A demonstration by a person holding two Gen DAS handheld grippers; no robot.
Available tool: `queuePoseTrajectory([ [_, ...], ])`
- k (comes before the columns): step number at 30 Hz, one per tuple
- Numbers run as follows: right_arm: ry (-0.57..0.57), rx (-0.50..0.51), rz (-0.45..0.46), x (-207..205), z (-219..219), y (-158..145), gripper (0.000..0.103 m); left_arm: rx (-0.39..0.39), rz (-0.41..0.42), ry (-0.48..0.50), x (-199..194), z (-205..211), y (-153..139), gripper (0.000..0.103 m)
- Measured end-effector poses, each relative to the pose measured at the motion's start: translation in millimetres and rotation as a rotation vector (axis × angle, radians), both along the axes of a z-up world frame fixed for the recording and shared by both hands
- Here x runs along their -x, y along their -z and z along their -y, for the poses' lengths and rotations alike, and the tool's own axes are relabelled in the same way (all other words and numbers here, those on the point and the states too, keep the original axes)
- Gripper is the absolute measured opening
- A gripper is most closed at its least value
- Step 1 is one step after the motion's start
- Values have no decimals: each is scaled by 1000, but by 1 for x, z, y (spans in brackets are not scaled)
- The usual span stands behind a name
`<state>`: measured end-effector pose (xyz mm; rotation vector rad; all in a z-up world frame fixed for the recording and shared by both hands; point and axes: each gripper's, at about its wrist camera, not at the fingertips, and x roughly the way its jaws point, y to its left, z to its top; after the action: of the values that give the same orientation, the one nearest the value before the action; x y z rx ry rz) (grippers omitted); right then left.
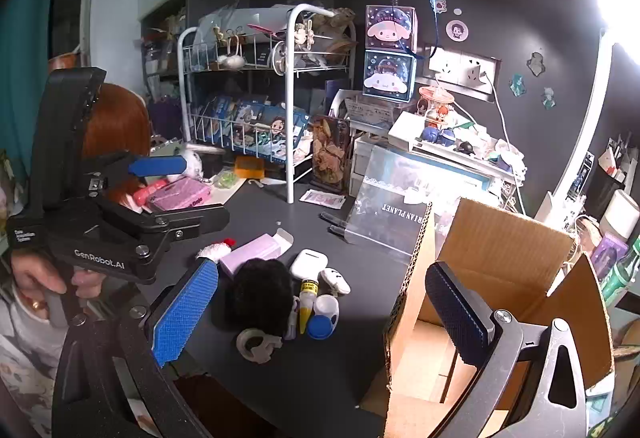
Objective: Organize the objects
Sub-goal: 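Move the right tool toward the white tape roll on the desk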
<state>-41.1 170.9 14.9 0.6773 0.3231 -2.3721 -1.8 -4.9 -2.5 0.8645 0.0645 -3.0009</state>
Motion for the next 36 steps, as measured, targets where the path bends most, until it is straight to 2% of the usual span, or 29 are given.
queuePoseTrajectory([
  [36,-12,6,10,1,3,8,103,-19,-6,31,4,4,5,103],
])
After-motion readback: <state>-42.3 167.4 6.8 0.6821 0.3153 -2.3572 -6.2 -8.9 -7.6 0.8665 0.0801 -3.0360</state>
